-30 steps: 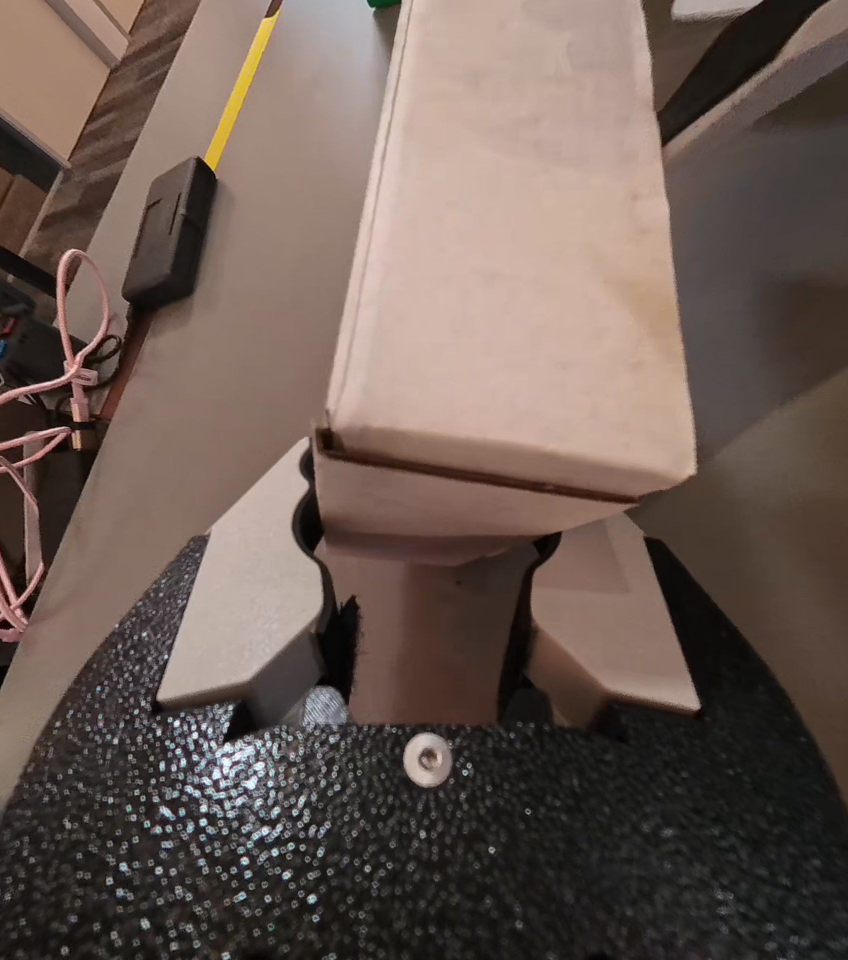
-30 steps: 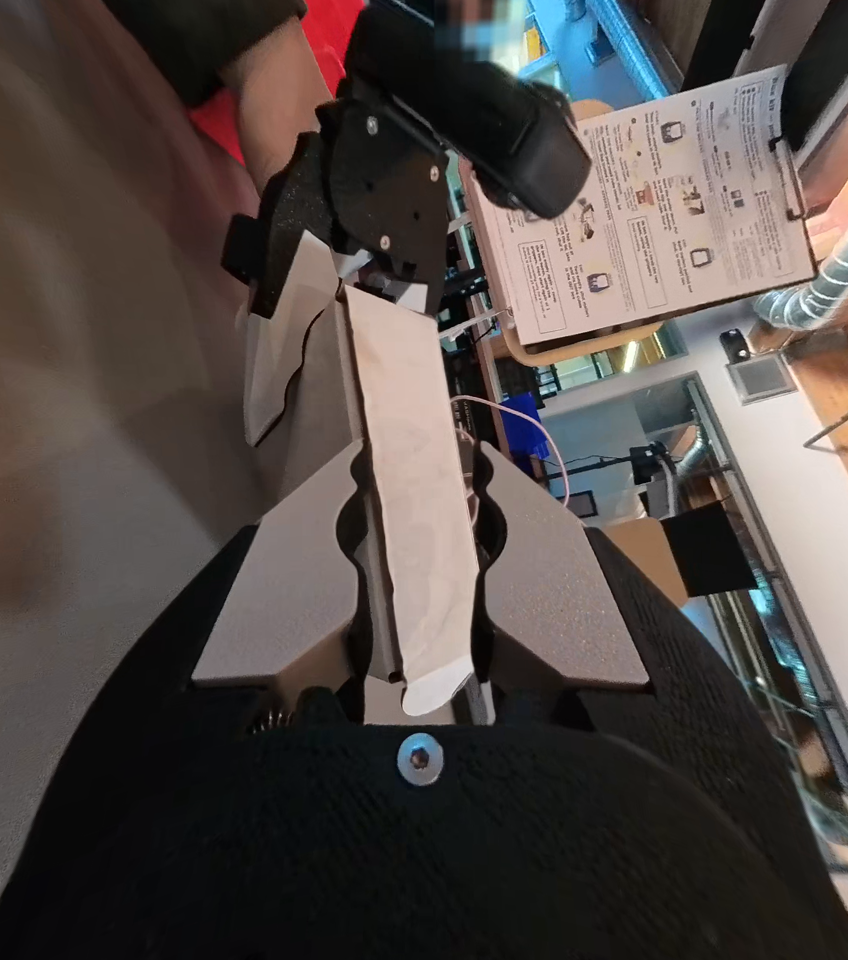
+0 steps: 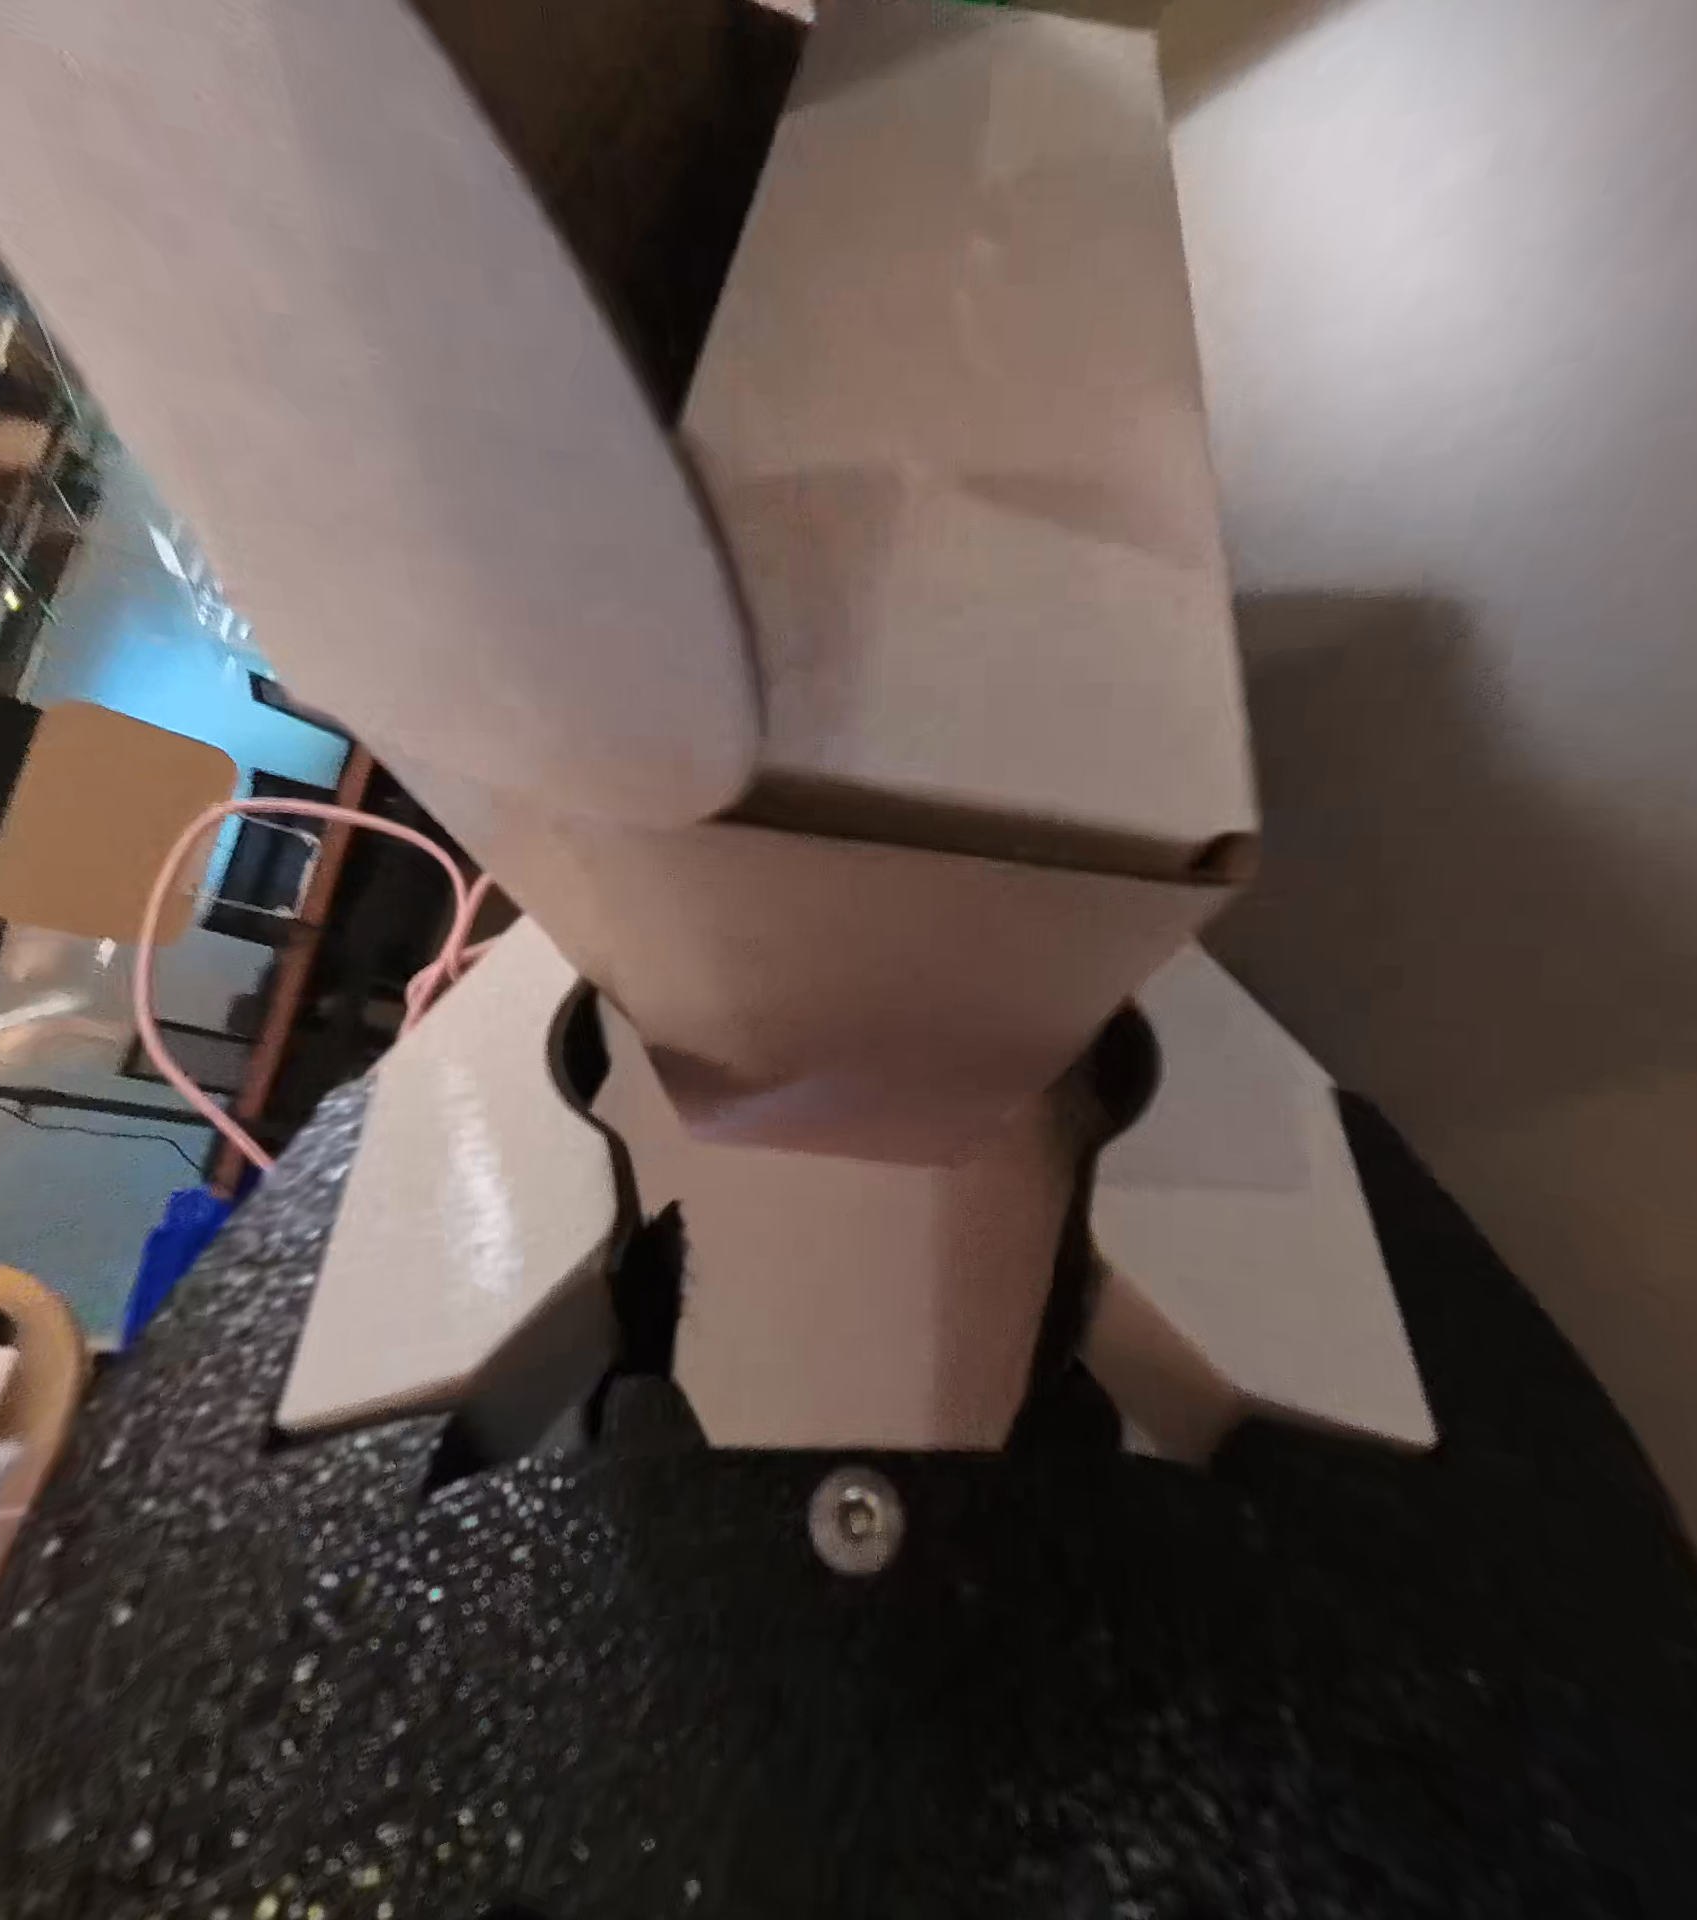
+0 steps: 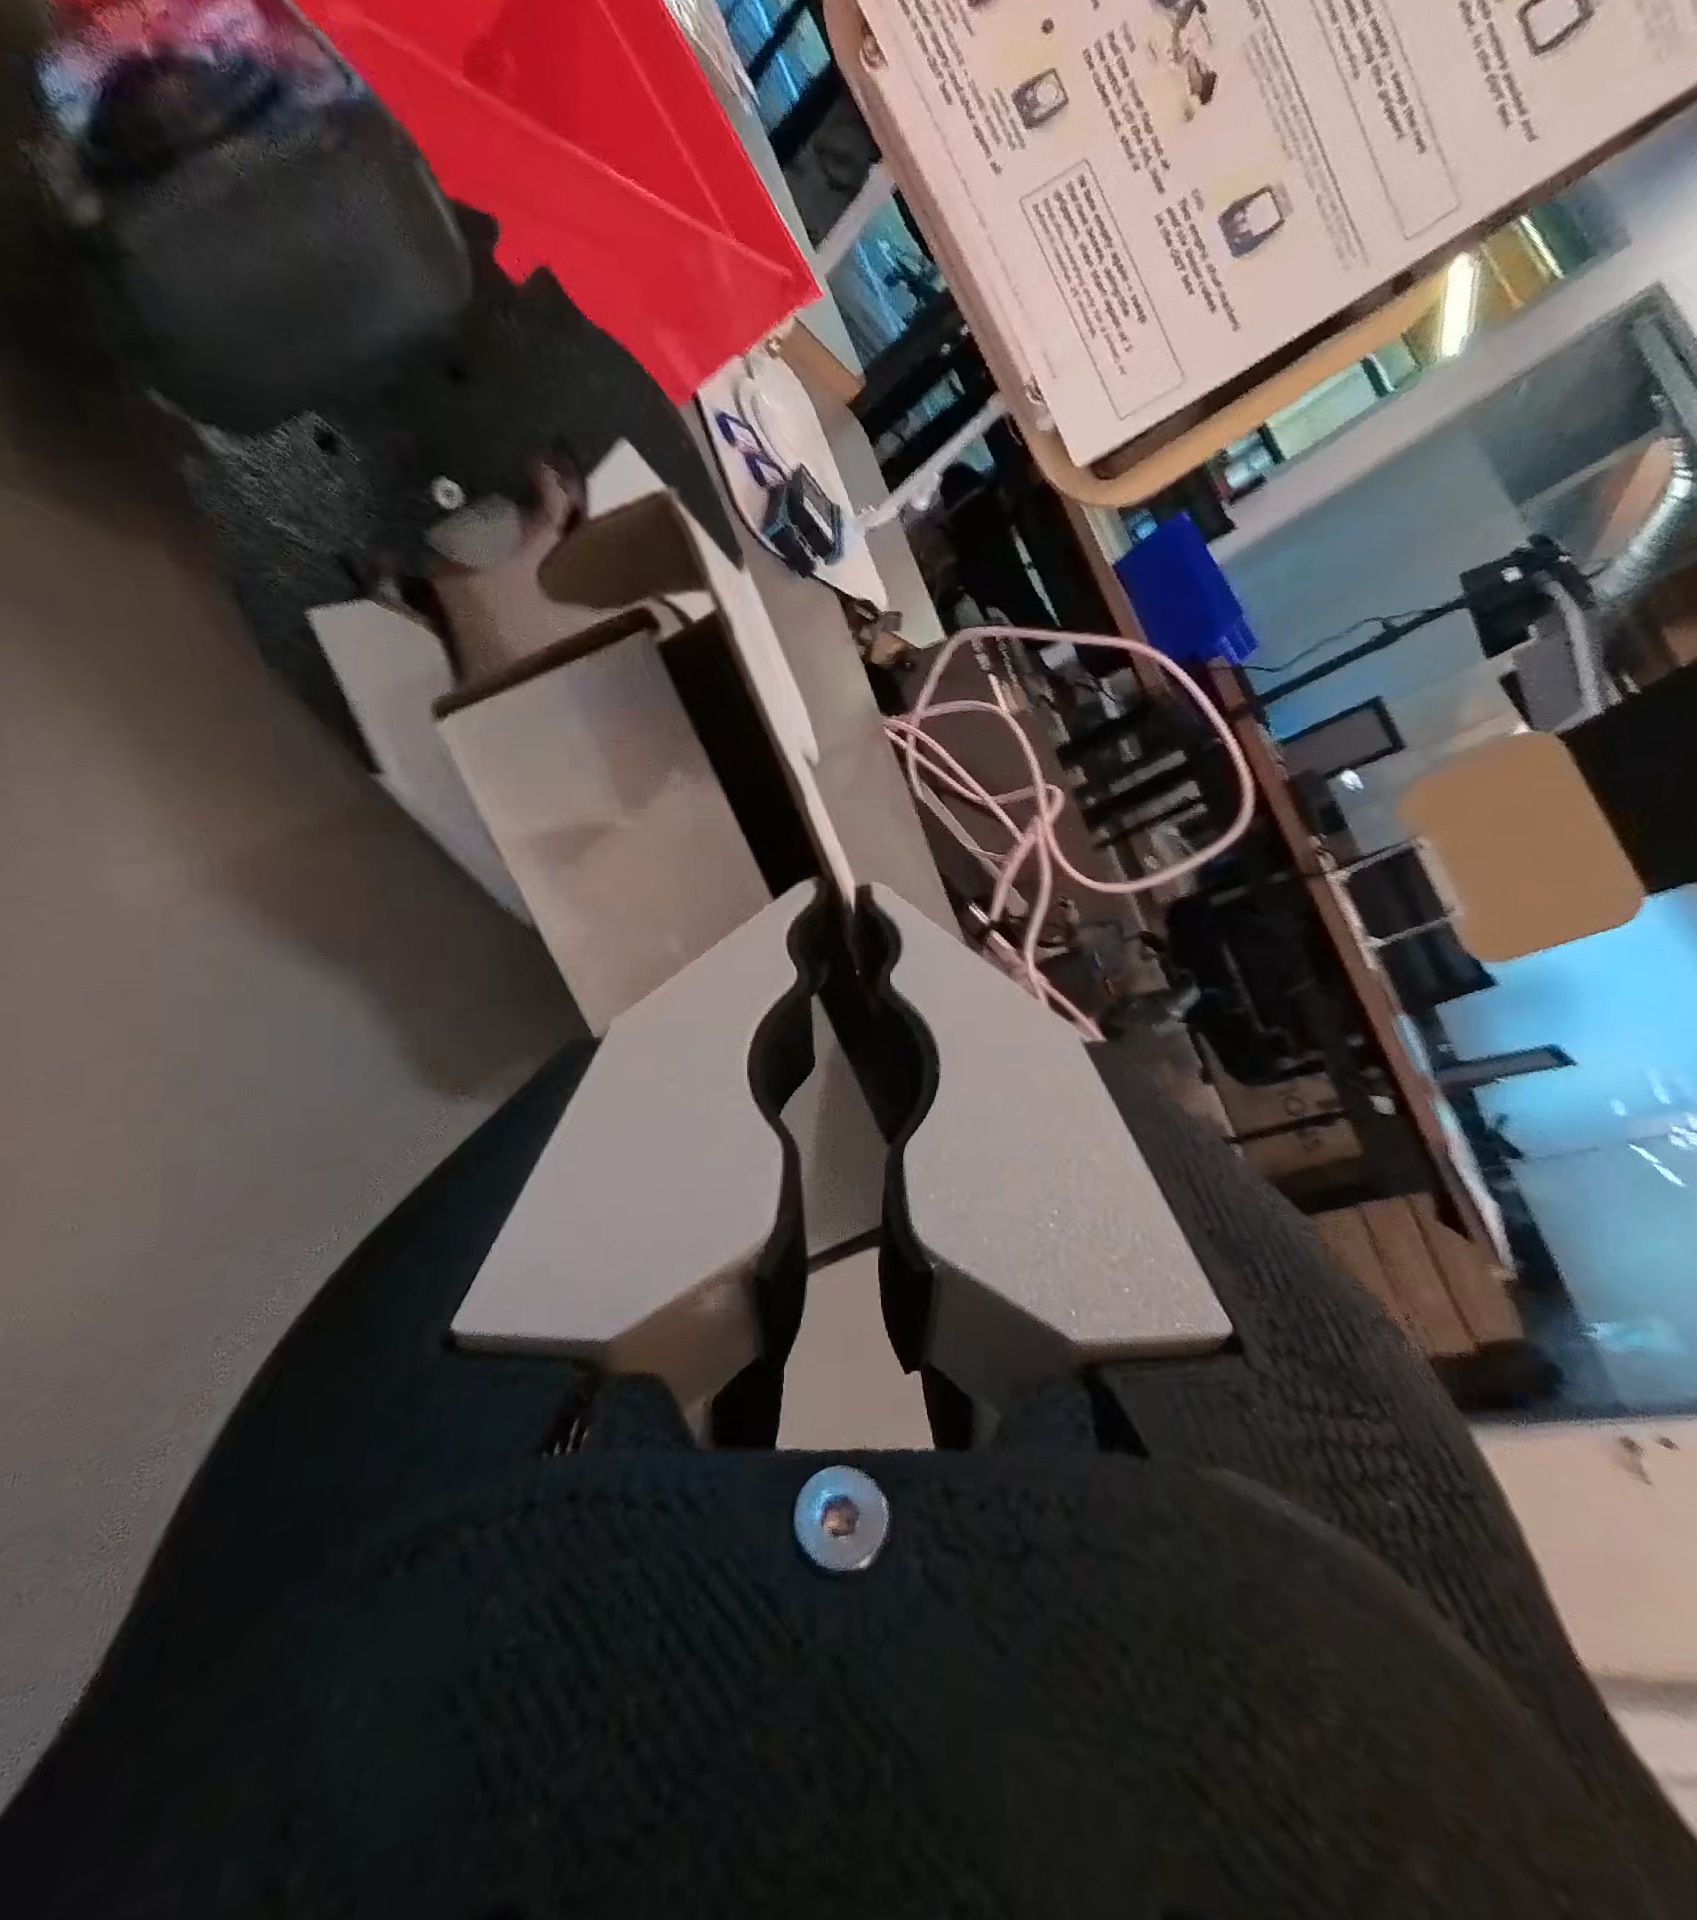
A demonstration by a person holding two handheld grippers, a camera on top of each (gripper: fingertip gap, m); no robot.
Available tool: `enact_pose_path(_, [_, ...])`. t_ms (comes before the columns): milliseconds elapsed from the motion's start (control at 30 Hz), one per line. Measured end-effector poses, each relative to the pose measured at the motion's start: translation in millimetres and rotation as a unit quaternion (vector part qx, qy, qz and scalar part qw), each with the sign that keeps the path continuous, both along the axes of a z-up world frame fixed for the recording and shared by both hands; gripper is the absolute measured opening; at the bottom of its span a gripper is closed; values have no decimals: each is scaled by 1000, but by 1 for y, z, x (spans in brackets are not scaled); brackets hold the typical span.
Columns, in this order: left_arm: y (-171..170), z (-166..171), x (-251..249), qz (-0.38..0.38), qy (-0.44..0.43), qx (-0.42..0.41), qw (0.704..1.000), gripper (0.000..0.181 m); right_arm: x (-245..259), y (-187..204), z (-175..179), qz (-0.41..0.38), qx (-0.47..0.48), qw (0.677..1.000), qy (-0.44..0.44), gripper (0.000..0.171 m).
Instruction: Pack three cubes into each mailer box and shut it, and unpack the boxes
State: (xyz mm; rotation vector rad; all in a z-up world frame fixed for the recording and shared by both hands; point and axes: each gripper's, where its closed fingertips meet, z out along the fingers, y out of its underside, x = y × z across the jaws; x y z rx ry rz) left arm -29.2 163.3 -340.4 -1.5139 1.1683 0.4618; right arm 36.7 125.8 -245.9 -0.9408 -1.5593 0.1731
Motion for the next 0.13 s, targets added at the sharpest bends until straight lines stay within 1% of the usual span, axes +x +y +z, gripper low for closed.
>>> enact_pose_path(67, [-4,1,-4,26,-40,-24,999,115,2,5,5,-24,15,1000,-2,1])
enact_pose_path(133, [-15,2,1,20,-93,-62,994,133,3,6,6,-36,12,999,-1,0])
